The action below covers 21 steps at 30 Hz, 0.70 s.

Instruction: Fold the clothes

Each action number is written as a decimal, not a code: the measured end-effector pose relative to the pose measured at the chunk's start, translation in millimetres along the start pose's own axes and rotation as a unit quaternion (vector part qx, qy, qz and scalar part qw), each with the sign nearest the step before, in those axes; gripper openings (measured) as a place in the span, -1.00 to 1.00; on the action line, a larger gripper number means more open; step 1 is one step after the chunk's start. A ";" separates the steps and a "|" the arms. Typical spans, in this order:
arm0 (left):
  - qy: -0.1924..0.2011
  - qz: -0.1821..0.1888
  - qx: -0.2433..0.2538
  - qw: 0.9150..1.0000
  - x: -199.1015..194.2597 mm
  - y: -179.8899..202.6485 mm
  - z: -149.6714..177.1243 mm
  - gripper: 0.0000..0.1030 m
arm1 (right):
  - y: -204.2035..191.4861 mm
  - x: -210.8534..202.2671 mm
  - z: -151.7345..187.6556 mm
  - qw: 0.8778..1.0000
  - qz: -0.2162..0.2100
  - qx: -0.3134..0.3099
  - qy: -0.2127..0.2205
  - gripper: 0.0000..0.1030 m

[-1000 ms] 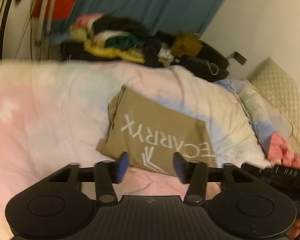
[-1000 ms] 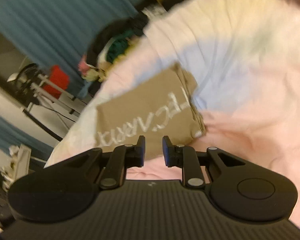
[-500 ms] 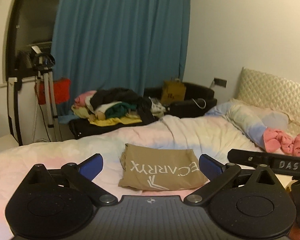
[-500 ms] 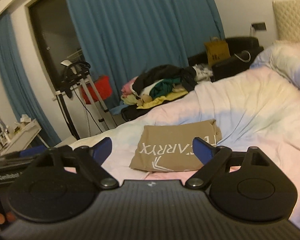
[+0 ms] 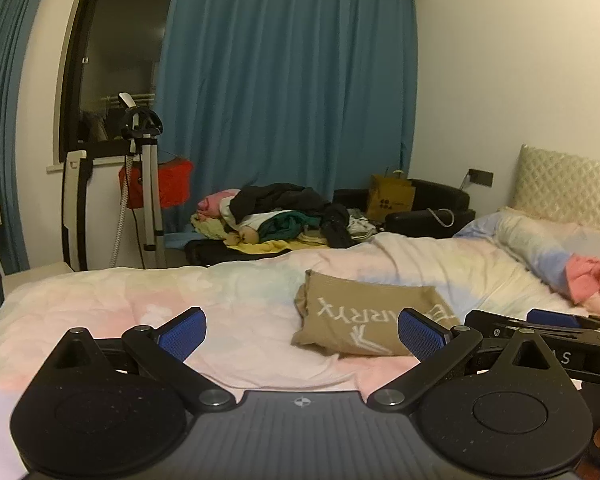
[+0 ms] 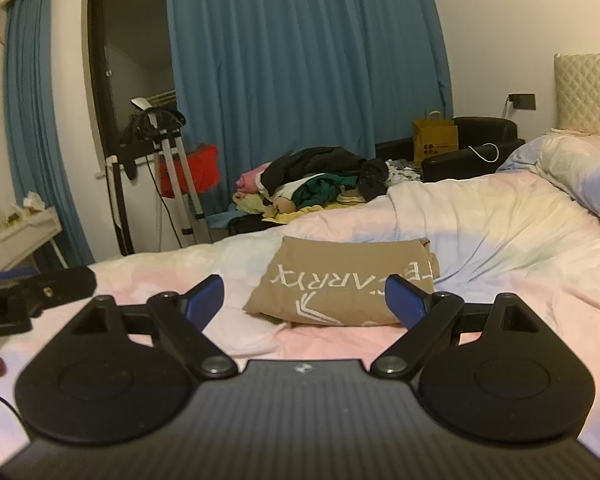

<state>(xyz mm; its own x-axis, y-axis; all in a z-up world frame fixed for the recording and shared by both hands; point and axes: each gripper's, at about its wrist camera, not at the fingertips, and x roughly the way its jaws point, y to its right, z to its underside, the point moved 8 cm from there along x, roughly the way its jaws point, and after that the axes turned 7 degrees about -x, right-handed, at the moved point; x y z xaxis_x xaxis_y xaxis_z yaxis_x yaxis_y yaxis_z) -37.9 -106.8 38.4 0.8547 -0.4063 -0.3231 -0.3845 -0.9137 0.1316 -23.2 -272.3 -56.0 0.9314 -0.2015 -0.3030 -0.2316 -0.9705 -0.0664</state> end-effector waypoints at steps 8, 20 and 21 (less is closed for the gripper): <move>-0.010 0.002 -0.004 1.000 8.9 -5.5 19.9 0.99 | 3.5 14.8 18.0 1.000 0.020 -0.002 -0.008 0.73; -0.031 0.007 -0.017 0.999 14.4 -9.1 25.6 0.99 | -1.6 22.1 29.6 0.999 0.036 -0.013 -0.029 0.73; -0.031 0.005 -0.015 0.999 14.3 -9.0 26.1 0.99 | -1.3 22.1 29.7 0.999 0.036 -0.012 -0.030 0.73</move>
<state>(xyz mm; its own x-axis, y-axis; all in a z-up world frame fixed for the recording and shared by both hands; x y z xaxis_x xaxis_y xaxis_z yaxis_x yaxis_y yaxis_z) -31.3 -104.1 8.1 0.8267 -0.4154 -0.3794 -0.3824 -0.9096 0.1626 -10.6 -271.5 -90.8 0.8937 -0.2632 -0.3632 -0.2901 -0.9568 -0.0203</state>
